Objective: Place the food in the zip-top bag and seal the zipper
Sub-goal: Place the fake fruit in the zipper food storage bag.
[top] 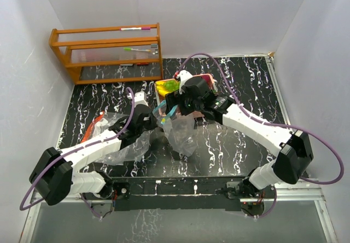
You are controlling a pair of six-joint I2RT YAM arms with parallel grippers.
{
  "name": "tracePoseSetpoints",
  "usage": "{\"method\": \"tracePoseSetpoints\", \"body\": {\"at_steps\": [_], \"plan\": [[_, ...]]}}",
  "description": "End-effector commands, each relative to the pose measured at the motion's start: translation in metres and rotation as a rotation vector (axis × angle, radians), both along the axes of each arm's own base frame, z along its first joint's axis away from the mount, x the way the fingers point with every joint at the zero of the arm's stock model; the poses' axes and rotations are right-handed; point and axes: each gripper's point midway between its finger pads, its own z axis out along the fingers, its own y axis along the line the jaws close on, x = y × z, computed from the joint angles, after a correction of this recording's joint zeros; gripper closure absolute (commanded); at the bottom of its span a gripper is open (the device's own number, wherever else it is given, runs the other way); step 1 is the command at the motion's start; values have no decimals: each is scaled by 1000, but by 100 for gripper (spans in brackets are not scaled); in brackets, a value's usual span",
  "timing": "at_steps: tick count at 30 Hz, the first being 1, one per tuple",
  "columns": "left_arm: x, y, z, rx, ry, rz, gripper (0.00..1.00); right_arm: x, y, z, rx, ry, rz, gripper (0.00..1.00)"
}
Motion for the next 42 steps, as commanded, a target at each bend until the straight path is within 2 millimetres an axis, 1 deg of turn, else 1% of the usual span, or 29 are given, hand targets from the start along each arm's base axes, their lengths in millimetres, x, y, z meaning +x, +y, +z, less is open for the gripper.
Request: {"method": "tracePoseSetpoints", "body": {"at_steps": [1,3,4,6,7,8,9,10,11,13,14,15,16,17,19,22,24,26,28,31,33,35,37,40,42], "plan": [[6,13,25,69,-39,7,100,6,13,76,180,-168,22,2],[8,8,34,73,-45,-13,100,0,19,91,227,-212,75,2],[9,6,39,73,-48,-21,100,0,21,89,221,-216,92,2],[11,2,49,63,-59,-37,100,5,17,66,132,-160,67,2],[12,1,54,58,-68,-41,100,2,17,58,94,-123,85,2],[12,1,60,51,-82,-44,100,-3,21,57,100,-107,121,2],[13,1,65,47,-95,-45,100,-10,25,61,136,-119,159,2],[13,1,71,41,-109,-45,100,-14,26,58,152,-140,164,2],[13,2,77,39,-124,-43,100,-13,20,48,124,-154,126,2],[14,3,88,36,-147,-40,100,-12,3,22,15,-98,63,2],[15,4,93,37,-157,-42,100,-14,1,17,-3,-74,61,2],[14,4,95,36,-159,-45,100,-20,3,16,21,-63,76,2],[14,3,97,33,-161,-52,100,-28,6,28,90,-86,105,2],[13,2,97,27,-161,-59,100,-32,8,37,143,-109,117,2],[11,-1,93,20,-148,-72,100,-34,8,49,192,-141,116,2],[9,-5,86,6,-130,-83,100,-27,8,55,181,-142,90,2],[9,-9,84,-10,-123,-93,100,-22,9,53,156,-109,62,2],[8,-13,82,-23,-114,-104,100,-20,10,59,161,-104,49,2],[7,-14,82,-27,-110,-108,100,-18,9,72,199,-141,30,2],[6,-14,85,-19,-108,-125,100,-14,5,97,243,-202,1,2],[4,-15,92,-14,-111,-141,100,-13,5,107,236,-216,5,2],[1,-14,105,-7,-121,-163,100,-10,3,109,208,-217,-1,2],[-2,-9,118,22,-133,-178,100,-6,0,112,194,-229,-22,2],[-11,7,134,86,-144,-186,100,-3,-7,118,177,-253,-46,1],[-17,19,147,127,-158,-182,100,-1,-10,115,153,-253,-56,2]]}}
